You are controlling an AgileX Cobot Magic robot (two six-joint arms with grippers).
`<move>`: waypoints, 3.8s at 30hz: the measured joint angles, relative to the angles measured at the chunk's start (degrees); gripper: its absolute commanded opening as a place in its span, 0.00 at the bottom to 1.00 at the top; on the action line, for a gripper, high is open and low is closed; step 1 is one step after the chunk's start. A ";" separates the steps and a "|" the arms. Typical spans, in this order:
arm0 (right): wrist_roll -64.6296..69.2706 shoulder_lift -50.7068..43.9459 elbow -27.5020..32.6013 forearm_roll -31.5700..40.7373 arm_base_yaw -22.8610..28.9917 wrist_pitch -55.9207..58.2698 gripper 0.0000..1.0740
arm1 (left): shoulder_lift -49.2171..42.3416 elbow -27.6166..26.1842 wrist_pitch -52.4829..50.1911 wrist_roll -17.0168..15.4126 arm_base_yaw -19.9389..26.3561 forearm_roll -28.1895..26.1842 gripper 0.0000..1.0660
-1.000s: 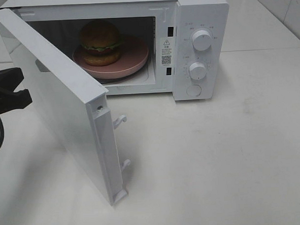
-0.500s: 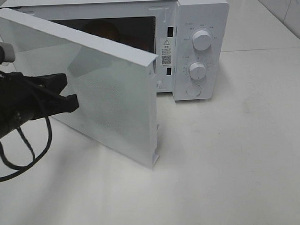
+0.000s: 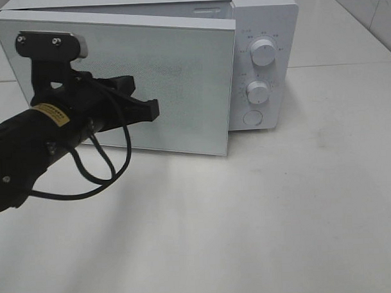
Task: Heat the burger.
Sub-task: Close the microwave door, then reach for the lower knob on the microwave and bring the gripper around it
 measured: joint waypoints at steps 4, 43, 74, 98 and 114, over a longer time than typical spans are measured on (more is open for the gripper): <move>0.00 0.00 0.00 0.00 0.00 0.00 0.70 | 2.98 -4.87 1.43 0.46 -1.09 -0.46 0.00; 0.00 0.00 0.00 0.00 0.00 0.00 0.70 | 17.99 -32.37 17.76 6.76 -3.21 -1.83 0.00; 0.00 0.00 0.00 0.00 0.00 0.00 0.70 | 8.65 -28.42 38.22 11.17 -2.81 -5.61 0.45; -0.11 0.00 0.00 0.00 0.00 0.00 0.70 | -3.61 -26.24 90.93 11.17 3.78 -2.86 0.95; -0.11 0.00 0.00 0.00 0.00 0.00 0.70 | -14.67 -26.24 106.23 6.07 19.65 1.89 0.94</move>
